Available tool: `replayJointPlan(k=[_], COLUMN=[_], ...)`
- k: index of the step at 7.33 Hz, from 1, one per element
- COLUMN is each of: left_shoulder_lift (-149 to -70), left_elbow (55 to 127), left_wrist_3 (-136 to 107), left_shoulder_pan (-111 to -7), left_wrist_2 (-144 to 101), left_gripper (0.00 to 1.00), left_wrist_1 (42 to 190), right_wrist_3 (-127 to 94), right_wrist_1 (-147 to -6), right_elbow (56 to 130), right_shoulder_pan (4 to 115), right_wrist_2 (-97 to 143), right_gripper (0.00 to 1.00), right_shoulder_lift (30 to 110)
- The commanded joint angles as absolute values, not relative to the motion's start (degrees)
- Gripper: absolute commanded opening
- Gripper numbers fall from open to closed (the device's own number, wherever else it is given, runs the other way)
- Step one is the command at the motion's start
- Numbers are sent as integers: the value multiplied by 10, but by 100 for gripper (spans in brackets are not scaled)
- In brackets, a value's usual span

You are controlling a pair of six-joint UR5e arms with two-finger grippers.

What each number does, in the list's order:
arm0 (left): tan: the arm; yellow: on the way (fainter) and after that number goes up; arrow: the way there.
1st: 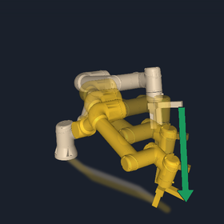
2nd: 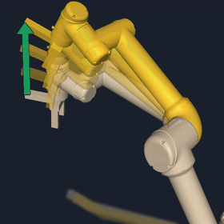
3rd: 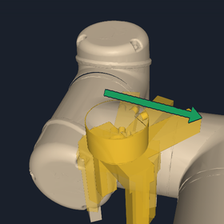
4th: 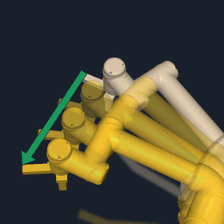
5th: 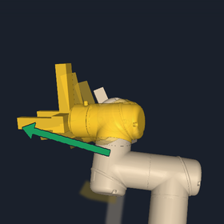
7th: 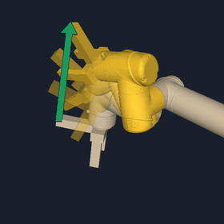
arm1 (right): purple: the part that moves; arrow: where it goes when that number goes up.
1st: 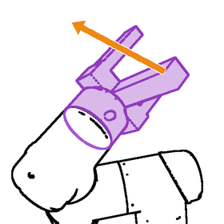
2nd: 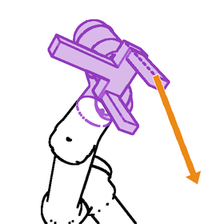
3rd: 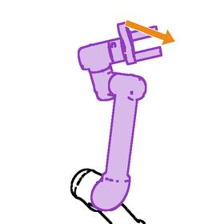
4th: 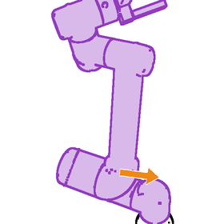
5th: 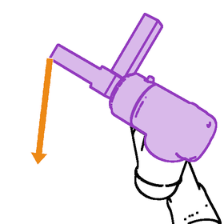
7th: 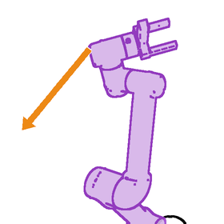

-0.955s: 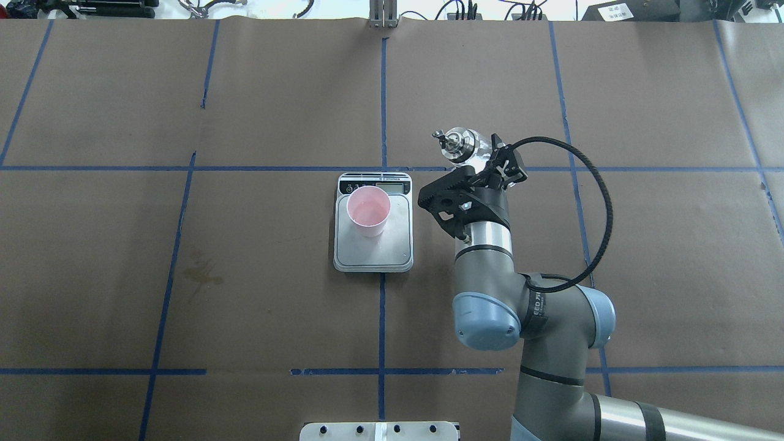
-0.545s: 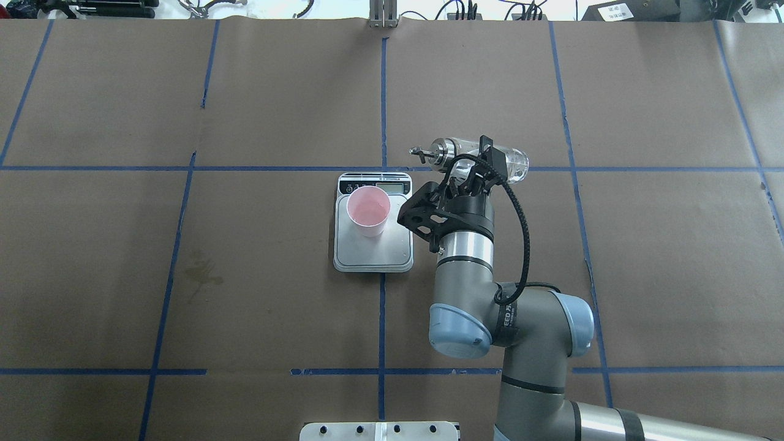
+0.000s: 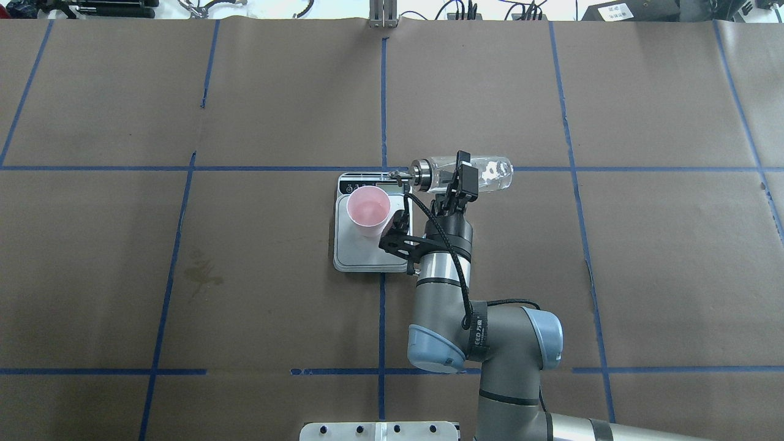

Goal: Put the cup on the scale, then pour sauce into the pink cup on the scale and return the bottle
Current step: 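Tilt the bottle spout down over the pink cup with the right gripper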

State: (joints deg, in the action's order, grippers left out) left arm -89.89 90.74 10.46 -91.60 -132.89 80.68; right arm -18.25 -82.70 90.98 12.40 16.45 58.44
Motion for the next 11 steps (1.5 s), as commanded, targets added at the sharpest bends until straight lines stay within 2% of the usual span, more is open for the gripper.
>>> replayJointPlan(k=[1,11], left_shoulder_lift=[-898,-898], left_elbow=[907,906], left_wrist_3=[105,105], left_shoulder_pan=[-916,-916], left_wrist_2=[-1329,-1328], left_gripper=[100,100], left_wrist_1=[807,805], right_wrist_3=[-138,23], right_wrist_1=[-828,-828], right_elbow=[908,898], right_shoulder_pan=[121,106], right_wrist_2=[142,56], right_gripper=[0,0], right_shoulder_lift=[584,583])
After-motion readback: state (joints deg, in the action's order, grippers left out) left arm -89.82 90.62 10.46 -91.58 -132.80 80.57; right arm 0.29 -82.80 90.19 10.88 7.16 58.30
